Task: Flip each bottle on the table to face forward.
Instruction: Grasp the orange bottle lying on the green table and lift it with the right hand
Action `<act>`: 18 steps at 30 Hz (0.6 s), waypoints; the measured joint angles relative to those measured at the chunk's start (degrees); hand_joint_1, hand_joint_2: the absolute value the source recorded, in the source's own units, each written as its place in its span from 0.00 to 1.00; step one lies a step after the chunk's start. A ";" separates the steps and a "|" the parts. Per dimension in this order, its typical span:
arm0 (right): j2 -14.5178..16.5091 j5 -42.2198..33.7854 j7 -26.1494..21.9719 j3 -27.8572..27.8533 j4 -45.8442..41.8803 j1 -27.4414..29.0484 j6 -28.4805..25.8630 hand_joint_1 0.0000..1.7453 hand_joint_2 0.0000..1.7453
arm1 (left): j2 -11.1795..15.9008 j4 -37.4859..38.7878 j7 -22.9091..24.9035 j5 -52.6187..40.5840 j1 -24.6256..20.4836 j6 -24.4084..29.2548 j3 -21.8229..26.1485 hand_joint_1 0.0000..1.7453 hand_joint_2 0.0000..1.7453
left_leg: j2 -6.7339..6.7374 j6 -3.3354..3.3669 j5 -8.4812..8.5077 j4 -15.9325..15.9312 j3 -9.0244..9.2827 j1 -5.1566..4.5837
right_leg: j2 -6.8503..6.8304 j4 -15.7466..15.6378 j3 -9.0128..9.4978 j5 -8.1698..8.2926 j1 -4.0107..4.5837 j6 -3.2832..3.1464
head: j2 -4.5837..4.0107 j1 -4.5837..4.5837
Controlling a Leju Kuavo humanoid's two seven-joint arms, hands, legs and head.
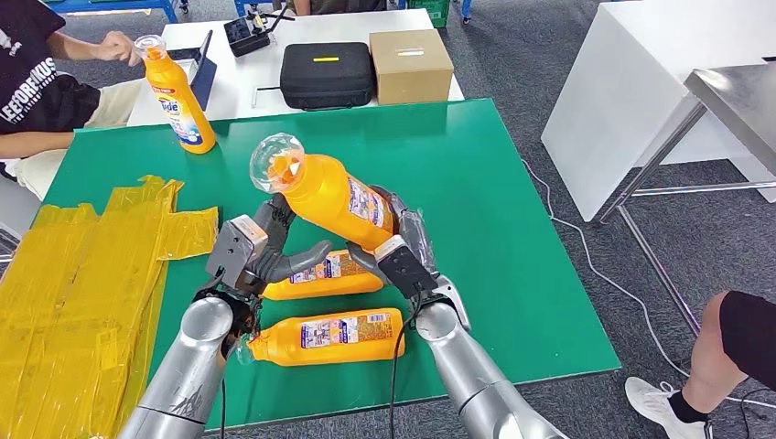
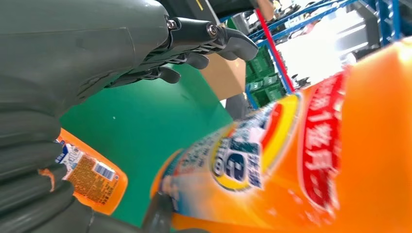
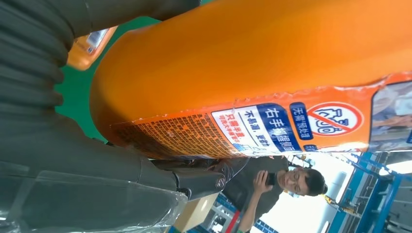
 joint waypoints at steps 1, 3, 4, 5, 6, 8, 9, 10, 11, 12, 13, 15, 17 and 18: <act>0.16 -0.19 0.08 0.20 0.25 -0.17 0.00 1.00 1.00 | 0.00 -0.55 -0.03 0.11 0.35 0.25 -0.09 0.00 1.00 | 0.00 0.00 0.00 0.00 0.00 0.00 | 0.00 0.00 0.00 0.00 0.00 0.00 | 0.00 0.00; 0.55 -0.51 0.16 0.46 0.73 -0.47 0.02 1.00 1.00 | 0.00 -1.67 -0.08 0.27 1.07 0.72 -0.26 0.00 1.00 | 0.00 0.00 0.00 0.00 0.00 0.00 | 0.00 0.00 0.00 0.00 0.00 0.00 | 0.00 0.00; 0.74 -0.65 0.21 0.56 0.95 -0.59 0.03 1.00 1.00 | 0.00 -2.18 -0.12 0.46 1.39 0.95 -0.36 0.00 1.00 | 0.00 0.00 0.00 0.00 0.00 0.00 | 0.00 0.00 0.00 0.00 0.00 0.00 | -0.01 0.00; 0.94 -0.76 0.29 0.68 1.17 -0.70 0.04 1.00 1.00 | 0.00 -2.68 -0.18 0.79 1.72 1.13 -0.47 0.00 1.00 | -0.01 0.00 0.00 0.00 -0.01 0.00 | 0.00 0.00 0.00 0.00 0.00 0.00 | -0.01 0.00; 1.12 -0.87 0.39 0.80 1.38 -0.80 0.04 1.00 1.00 | 0.00 -3.19 -0.25 1.25 2.06 1.30 -0.58 0.00 1.00 | -0.01 0.00 0.00 0.00 -0.01 0.00 | 0.00 0.00 0.00 0.00 0.00 0.00 | -0.01 0.00; 1.51 -1.13 0.68 1.03 1.85 -1.01 0.07 1.00 1.00 | 0.00 -4.33 -0.46 2.31 2.82 1.43 -0.84 0.00 1.00 | -0.01 0.00 0.00 0.00 -0.01 0.00 | 0.00 0.00 -0.01 0.00 0.00 0.00 | -0.01 0.00; 1.67 -1.24 0.84 1.12 2.12 -1.12 0.10 1.00 1.00 | 0.00 -4.99 -0.55 2.77 3.21 1.46 -1.01 0.00 1.00 | -0.01 0.00 0.00 0.00 -0.01 0.00 | 0.00 -0.01 -0.01 0.00 0.00 0.00 | -0.01 0.00; 1.78 -1.32 1.00 1.21 2.39 -1.25 0.15 1.00 1.00 | 0.00 -5.61 -0.60 3.14 3.57 1.47 -1.21 0.00 1.00 | -0.02 0.00 0.00 0.00 -0.01 0.00 | 0.00 -0.01 -0.01 0.00 0.00 0.00 | -0.01 0.00; 1.86 -1.38 1.13 1.29 2.70 -1.37 0.23 1.00 1.00 | -0.01 -6.23 -0.62 3.49 3.89 1.49 -1.42 0.00 1.00 | -0.02 0.00 0.00 0.00 -0.01 0.00 | 0.00 -0.01 -0.01 0.00 0.00 0.00 | 0.00 0.01; 1.94 -1.43 1.22 1.35 3.00 -1.48 0.35 1.00 1.00 | -0.03 -6.77 -0.60 3.80 4.14 1.56 -1.62 0.00 1.00 | -0.03 0.00 0.00 0.00 -0.01 0.00 | 0.00 -0.01 -0.01 0.00 0.00 0.00 | 0.00 0.01; 2.05 -1.47 1.28 1.38 3.30 -1.57 0.52 1.00 1.00 | -0.07 -7.24 -0.55 4.05 4.33 1.66 -1.82 0.00 1.00 | -0.03 0.00 0.00 0.00 -0.01 0.00 | 0.00 -0.01 -0.01 0.00 0.00 0.00 | 0.00 0.01; 2.39 -1.45 1.33 1.52 3.89 -1.71 0.93 1.00 1.00 | -0.22 -8.00 -0.34 4.43 4.53 1.88 -2.25 0.00 1.00 | -0.02 0.00 0.00 0.00 -0.01 -0.01 | 0.00 -0.01 -0.01 0.00 0.00 0.00 | 0.00 0.01; 2.84 -1.13 1.33 1.91 4.39 -1.79 1.39 1.00 1.00 | -0.41 -8.48 -0.11 4.76 4.56 2.17 -2.71 0.00 1.00 | -0.02 0.00 0.00 0.00 -0.01 0.00 | 0.00 -0.01 -0.01 0.00 0.00 0.00 | 0.01 0.01; 3.05 -0.81 1.34 2.22 4.60 -1.80 1.61 1.00 1.00 | -0.50 -8.61 -0.02 4.94 4.57 2.34 -2.93 0.00 1.00 | -0.02 0.00 0.00 0.00 -0.01 0.00 | 0.00 -0.01 -0.01 0.00 0.00 0.00 | 0.01 0.01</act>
